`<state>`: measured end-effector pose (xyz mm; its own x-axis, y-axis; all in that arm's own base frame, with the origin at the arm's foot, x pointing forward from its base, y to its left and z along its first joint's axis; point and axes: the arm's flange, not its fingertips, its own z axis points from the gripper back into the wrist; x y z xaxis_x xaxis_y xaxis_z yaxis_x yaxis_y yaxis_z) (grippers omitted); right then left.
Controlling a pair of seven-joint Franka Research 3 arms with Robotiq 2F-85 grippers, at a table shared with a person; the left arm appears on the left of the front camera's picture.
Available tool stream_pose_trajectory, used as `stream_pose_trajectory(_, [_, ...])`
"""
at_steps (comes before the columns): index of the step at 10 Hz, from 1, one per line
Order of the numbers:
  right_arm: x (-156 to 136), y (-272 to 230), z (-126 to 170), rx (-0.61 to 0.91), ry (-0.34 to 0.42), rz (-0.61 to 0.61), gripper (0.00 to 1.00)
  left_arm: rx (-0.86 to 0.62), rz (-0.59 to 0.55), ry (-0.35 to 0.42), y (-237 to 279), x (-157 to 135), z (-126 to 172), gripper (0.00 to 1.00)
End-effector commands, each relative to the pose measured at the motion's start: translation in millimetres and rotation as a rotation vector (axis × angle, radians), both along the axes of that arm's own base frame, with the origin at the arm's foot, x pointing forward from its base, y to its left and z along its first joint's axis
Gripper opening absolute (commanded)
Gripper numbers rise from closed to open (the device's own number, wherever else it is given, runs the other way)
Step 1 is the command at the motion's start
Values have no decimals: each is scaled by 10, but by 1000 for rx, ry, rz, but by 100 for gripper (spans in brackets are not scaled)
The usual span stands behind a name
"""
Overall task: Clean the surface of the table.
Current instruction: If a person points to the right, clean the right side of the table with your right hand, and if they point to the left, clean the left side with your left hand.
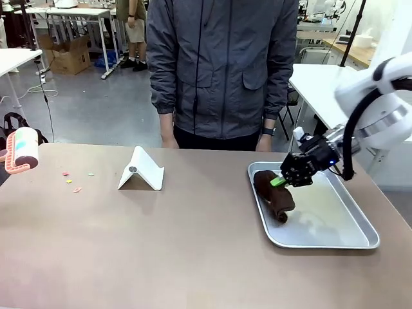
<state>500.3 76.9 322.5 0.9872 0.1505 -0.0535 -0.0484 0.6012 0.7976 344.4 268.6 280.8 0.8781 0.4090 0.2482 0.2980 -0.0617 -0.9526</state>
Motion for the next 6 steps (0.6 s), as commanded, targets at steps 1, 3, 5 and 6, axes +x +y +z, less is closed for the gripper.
stream_pose_trajectory(1, [-40,-288,59,192,-8,-80,12,10,-5,-14,-16,-48,33,17])
stream_pose_trajectory(3, [-257,-549,162,369,-20,-53,12,10,-5,-14,-16,-48,33,17])
stream_pose_trajectory(5, [-533,-876,335,464,32,-114,12,10,-5,-14,-16,-48,33,17])
stream_pose_trajectory(6, [-685,-1070,392,512,23,-134,12,10,-5,-14,-16,-48,33,17])
